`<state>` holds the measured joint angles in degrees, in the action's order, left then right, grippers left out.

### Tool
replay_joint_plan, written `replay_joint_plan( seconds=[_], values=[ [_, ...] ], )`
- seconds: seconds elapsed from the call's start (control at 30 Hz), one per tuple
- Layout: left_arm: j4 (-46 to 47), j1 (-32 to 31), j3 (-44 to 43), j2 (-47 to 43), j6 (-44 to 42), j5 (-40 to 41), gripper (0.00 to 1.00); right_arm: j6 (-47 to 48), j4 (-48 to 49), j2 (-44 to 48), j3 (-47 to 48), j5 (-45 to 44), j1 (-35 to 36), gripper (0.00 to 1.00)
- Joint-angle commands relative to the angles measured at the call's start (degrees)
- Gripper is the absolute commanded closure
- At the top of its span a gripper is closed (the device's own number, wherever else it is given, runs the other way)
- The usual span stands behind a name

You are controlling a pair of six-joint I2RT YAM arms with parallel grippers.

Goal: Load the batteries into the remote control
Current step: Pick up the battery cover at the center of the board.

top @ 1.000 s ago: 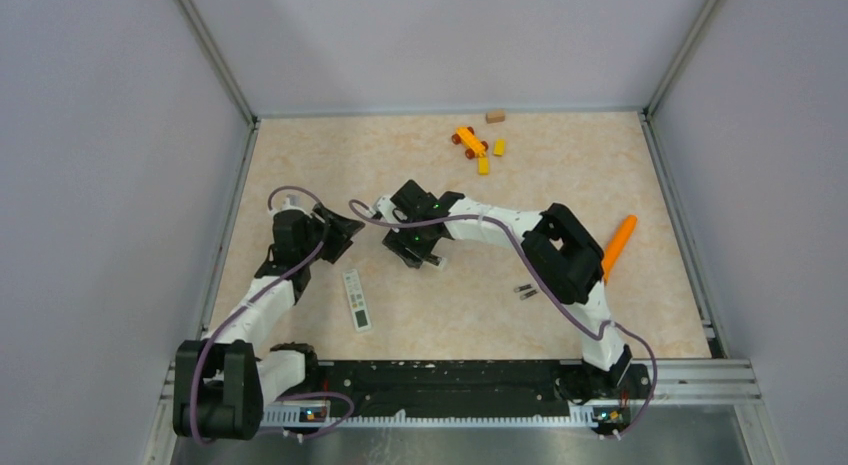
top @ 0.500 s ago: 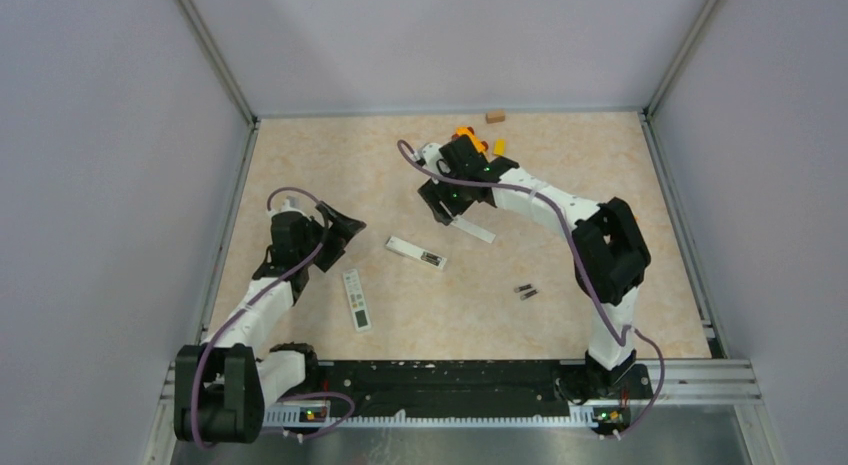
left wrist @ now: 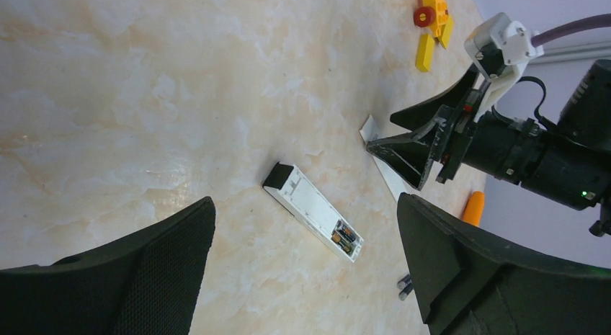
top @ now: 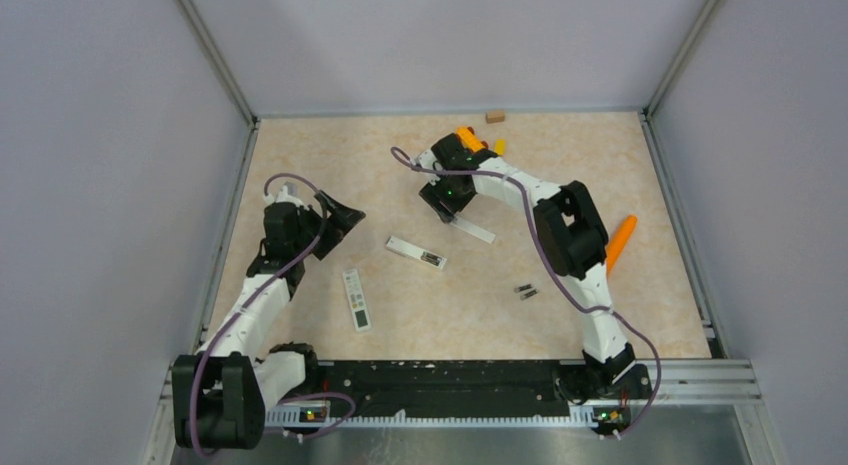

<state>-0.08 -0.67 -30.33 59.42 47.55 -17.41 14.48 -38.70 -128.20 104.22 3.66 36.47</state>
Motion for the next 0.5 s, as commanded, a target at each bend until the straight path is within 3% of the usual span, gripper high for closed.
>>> replay_joint_plan(
  seconds=[0.0, 0.17, 0.37, 0.47],
  values=[
    [2.36, 0.28, -3.0, 0.71, -2.54, -4.2, 0.01, 2.11, -2.67, -2.18, 2.59, 1.43, -0.68, 0.4],
    [2.81, 0.26, -4.02, 1.82, -3.0, -7.63, 0.01, 3.58, -6.36, -3.51, 3.42, 5.16, -1.22, 0.44],
    [5.59, 0.31, -3.86, 3.7, -1.89, -10.55, 0.02, 3.24, -5.5, -4.41, 2.49, 2.87, -1.23, 0.64],
    [8.49, 0.28, -3.43, 5.63, -0.9, -13.6, 0.03, 2.77, -2.6, -3.53, 0.97, 1.69, -1.22, 0.68]
  ],
)
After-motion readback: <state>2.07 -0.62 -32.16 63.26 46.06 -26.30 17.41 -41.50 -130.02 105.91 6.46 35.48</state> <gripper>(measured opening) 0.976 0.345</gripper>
